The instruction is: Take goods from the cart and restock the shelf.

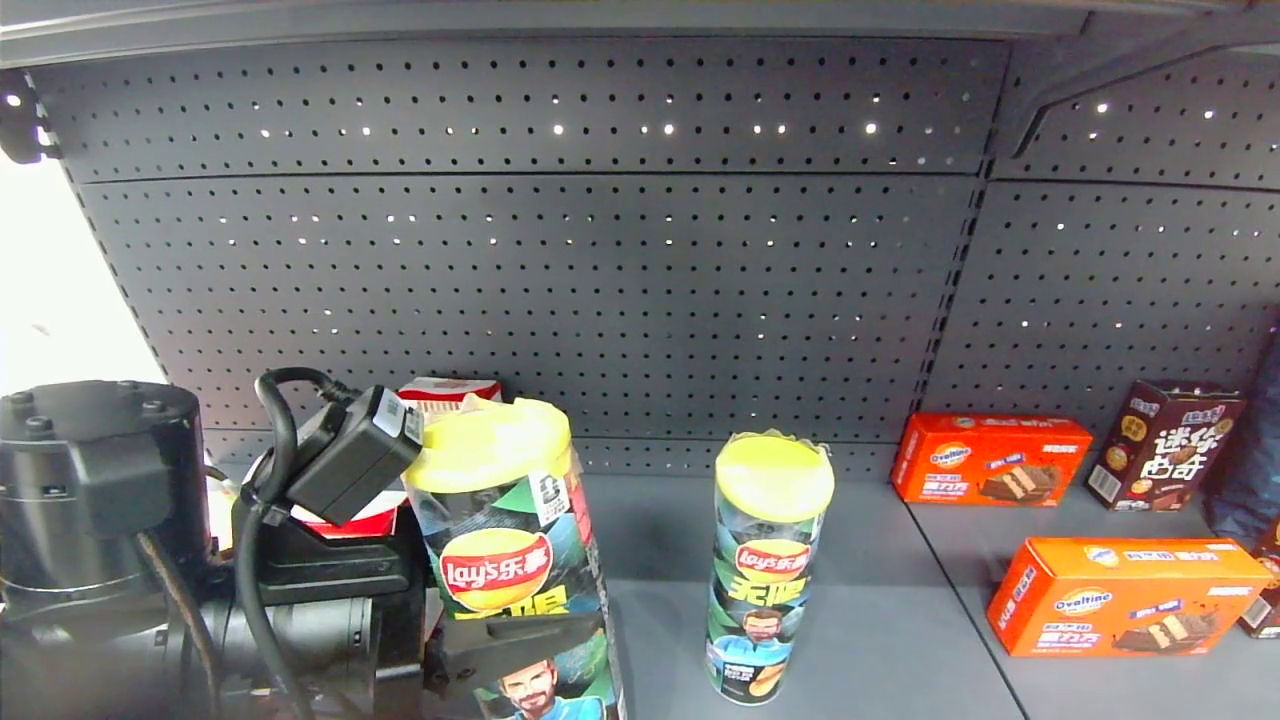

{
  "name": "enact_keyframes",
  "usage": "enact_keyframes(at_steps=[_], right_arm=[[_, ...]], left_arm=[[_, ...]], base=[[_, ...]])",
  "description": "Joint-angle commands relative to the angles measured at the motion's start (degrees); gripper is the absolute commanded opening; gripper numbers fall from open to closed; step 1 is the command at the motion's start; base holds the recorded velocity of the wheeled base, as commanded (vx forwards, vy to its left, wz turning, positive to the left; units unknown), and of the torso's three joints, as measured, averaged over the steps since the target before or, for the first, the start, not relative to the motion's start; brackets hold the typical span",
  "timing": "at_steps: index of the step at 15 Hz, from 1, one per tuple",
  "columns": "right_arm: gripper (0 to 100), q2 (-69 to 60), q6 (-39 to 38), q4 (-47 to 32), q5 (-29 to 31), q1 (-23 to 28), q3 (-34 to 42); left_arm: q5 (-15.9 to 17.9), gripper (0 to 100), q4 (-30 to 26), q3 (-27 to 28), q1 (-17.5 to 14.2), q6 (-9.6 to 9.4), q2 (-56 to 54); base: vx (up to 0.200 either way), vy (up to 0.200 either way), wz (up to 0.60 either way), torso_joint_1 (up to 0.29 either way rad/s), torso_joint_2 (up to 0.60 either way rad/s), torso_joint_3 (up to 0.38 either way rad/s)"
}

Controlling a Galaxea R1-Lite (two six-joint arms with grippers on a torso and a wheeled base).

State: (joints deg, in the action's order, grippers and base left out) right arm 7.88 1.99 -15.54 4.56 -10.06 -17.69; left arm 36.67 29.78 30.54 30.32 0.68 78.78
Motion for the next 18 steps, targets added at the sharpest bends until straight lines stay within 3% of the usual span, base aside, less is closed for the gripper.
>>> enact_keyframes(at_steps=[1, 3, 4, 6, 8, 10, 13, 17, 18], right_arm=[[100, -2.25, -1.28, 0.43, 3.44, 1.09, 2.13], [100, -2.34, -3.04, 3.68, 7.04, 1.0, 7.67], [100, -2.34, -2.87, 9.04, 7.13, 1.09, 11.71], [100, -2.34, -2.87, 18.27, 3.7, 0.74, 17.6], [100, -2.34, -2.78, 18.53, -1.92, 0.57, 17.69], [100, -2.34, -1.55, 14.66, -3.68, 0.48, 17.51], [100, -2.34, -1.72, 15.1, -4.12, 0.48, 17.6], [100, -2.34, -1.72, 15.1, -4.12, 0.48, 17.6], [100, -2.34, -1.72, 15.1, -4.12, 0.48, 17.6]], left_arm=[[-0.02, 0, 0.01, -0.57, 0.0, 0.02, -0.11], [0.07, 0, 0.01, -0.48, -0.7, -0.07, 0.15], [0.16, 0, 0.01, -0.13, -0.79, -0.07, 0.24], [0.16, 0, 0.01, -0.3, -1.05, -0.07, 0.24], [0.16, 0, 0.01, -0.3, -1.49, -0.07, 0.15], [0.24, 0, -0.07, 0.05, -1.67, 0.11, 0.15], [0.16, 0, 0.01, 1.72, -1.58, 0.11, 1.91], [0.16, 0, -0.16, 11.91, -1.75, -0.07, 9.55], [0.24, 0, -0.07, 14.2, -3.34, -0.16, 11.66]], base=[[0.0, 0.0, 0.0, 0.0, 0.0, 0.0], [0.0, 0.0, 0.0, 0.0, 0.0, 0.0], [0.0, 0.0, 0.0, 0.0, 0.0, 0.0], [0.0, 0.0, 0.0, 0.0, 0.0, 0.0], [0.0, 0.0, 0.0, 0.0, 0.0, 0.0], [0.0, 0.0, 0.0, 0.0, 0.0, 0.0], [0.0, 0.0, 0.0, 0.0, 0.0, 0.0], [0.0, 0.0, 0.0, 0.0, 0.0, 0.0], [0.0, 0.0, 0.0, 0.0, 0.0, 0.0]])
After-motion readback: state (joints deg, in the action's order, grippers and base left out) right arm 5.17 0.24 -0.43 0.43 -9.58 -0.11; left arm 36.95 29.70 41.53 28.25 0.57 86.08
